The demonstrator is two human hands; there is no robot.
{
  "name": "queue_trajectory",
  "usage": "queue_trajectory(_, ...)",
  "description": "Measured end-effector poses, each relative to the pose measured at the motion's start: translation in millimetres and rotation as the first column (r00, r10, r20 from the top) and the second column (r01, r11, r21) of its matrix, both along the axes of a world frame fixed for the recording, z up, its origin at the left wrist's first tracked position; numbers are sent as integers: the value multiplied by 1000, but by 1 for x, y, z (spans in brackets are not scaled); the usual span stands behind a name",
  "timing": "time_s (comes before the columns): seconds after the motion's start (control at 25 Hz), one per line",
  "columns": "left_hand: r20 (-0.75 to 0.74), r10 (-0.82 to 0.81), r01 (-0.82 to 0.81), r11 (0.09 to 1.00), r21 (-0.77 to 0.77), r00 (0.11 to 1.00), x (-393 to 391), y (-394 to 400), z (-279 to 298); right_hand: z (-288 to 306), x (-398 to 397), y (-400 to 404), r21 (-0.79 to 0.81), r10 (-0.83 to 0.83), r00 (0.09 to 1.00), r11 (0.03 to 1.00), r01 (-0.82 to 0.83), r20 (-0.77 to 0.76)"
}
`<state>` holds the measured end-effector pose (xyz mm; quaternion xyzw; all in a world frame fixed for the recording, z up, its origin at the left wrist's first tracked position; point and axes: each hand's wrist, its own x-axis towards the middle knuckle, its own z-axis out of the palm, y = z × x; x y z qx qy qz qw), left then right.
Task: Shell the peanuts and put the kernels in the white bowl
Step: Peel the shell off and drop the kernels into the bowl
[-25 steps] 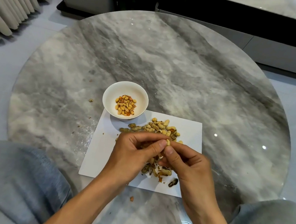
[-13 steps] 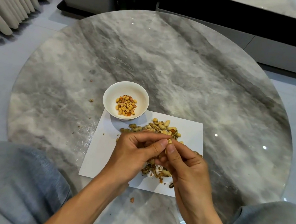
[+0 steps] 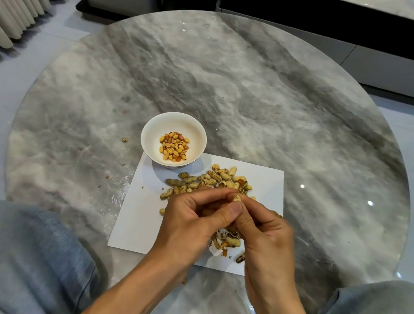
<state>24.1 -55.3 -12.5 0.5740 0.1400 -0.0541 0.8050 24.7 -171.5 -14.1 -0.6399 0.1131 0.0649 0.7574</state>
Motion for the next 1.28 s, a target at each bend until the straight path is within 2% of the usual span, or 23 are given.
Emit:
queue_trajectory(0.28,4,9,-9,1000,-8,1000,2,-1,0,-1,2,3,11,-24,999,1000,24,-26)
queue_trajectory(0.4,69,-79,71,991,114,994,2,5,4,4,8,-3,66,31,997,997,-27,-68)
queue_trajectory(0.56,167,-165,82,906,416,972,3,15,4,12,10,-12,-150,108,994,983,-105,16)
queue_trajectory(0.68,173,-197,92,872,481,965,6,20,7,19,11,-16,-266,165,984,953,-144,60)
queue_trajectory(0.8,193,-207,91,871,483,959,9,24,10,22,10,-16,-297,194,977,941,-160,89)
queue_trajectory(1.0,195,-150,72,932,356,969,7,22,14,20,7,-9,-282,59,987,959,-15,148)
queue_trajectory(1.28,153,-29,-3,978,210,988,6,13,11,17,4,0,-157,-102,992,981,113,76)
